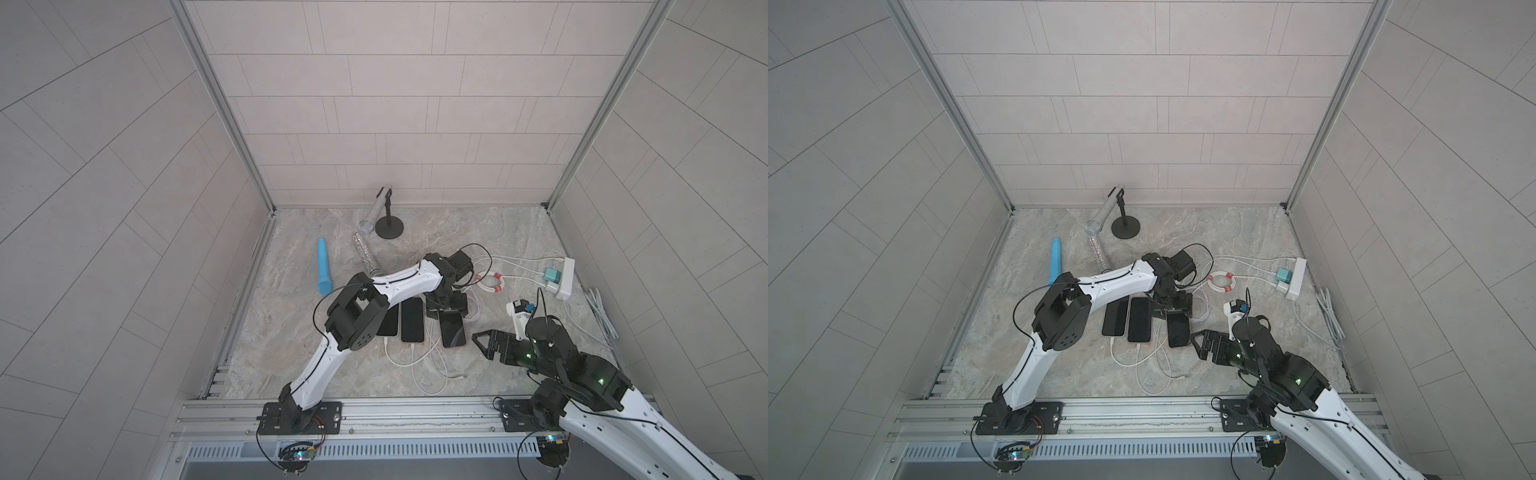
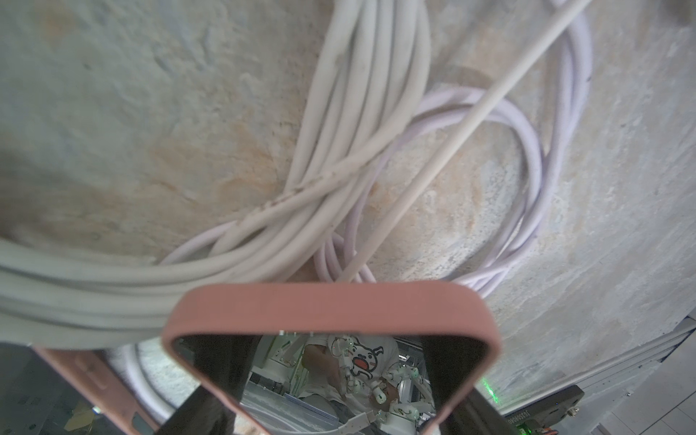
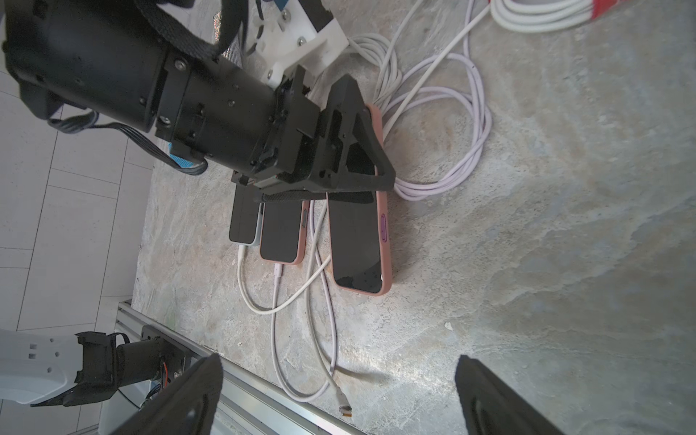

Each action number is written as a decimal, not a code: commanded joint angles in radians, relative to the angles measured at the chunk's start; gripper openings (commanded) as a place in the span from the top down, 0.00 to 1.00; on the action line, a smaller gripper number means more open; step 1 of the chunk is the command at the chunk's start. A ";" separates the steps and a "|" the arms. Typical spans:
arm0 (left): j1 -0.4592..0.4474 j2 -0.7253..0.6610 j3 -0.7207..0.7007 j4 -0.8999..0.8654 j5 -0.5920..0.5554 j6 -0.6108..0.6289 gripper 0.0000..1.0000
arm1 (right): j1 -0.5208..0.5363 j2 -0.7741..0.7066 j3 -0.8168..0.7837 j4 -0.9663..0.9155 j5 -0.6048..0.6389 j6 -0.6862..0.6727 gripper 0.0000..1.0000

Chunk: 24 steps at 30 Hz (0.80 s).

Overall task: Unplug the charging cable from the phone
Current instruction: Place the phone at the center of the board.

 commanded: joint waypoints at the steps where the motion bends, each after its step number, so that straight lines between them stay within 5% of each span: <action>1: -0.006 -0.015 0.020 -0.007 -0.008 0.025 0.43 | -0.005 -0.008 0.012 0.005 -0.005 -0.016 0.00; 6: -0.006 -0.053 0.003 -0.007 -0.035 0.024 0.25 | -0.004 -0.010 0.017 0.003 -0.007 -0.015 0.01; 24: -0.008 -0.144 -0.059 0.010 -0.080 0.025 0.06 | -0.004 -0.020 0.024 0.002 -0.010 -0.006 0.02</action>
